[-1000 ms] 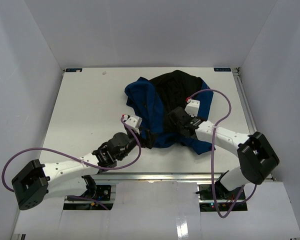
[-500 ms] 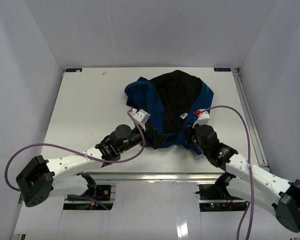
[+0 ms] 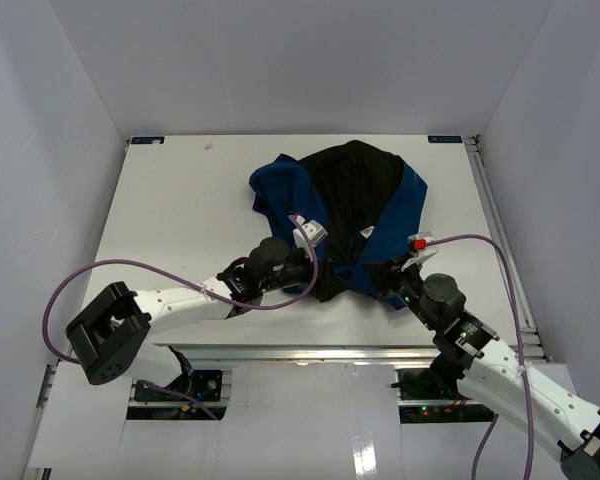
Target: Zip up the jacket
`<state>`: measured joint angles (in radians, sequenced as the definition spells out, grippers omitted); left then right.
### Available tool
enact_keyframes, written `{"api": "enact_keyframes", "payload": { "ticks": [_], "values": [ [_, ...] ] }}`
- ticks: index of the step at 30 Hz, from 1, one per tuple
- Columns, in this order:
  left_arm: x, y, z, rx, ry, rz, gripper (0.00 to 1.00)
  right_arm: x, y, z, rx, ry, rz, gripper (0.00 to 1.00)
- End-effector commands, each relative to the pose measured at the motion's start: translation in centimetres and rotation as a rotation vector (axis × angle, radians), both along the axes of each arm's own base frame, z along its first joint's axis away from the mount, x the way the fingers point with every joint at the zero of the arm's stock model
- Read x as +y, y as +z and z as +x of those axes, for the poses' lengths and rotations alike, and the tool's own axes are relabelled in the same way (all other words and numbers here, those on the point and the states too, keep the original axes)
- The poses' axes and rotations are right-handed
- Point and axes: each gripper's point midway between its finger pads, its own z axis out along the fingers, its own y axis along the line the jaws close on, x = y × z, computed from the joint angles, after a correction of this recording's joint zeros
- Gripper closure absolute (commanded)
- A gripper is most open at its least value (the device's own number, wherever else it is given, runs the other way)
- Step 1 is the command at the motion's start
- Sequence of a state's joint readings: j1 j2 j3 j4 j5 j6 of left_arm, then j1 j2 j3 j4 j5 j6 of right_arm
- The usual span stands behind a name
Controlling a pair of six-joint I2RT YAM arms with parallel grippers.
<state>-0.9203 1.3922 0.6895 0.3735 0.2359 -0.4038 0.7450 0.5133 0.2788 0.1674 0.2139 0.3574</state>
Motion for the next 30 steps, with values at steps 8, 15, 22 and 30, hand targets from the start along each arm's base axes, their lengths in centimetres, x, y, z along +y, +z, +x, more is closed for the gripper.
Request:
{"api": "enact_keyframes", "payload": {
  "ticks": [8,15,22,30],
  "values": [
    [5.6,3.7,3.8,-0.092,0.329,0.027,0.09,-5.3,-2.2,3.4,0.298,-0.469,-0.231,0.35],
    [8.3,4.7,3.5,-0.117,0.413,-0.011,0.08,-3.4,-1.8,6.0,0.389,-0.583,-0.214,0.28],
    [10.2,5.1,3.1,-0.154,0.46,-0.05,0.06,-2.0,-5.3,8.4,0.491,-0.717,-0.342,0.3],
    [10.2,5.5,2.8,-0.157,0.445,-0.064,0.06,-3.1,-7.4,8.5,0.538,-0.83,-0.448,0.33]
  ]
}}
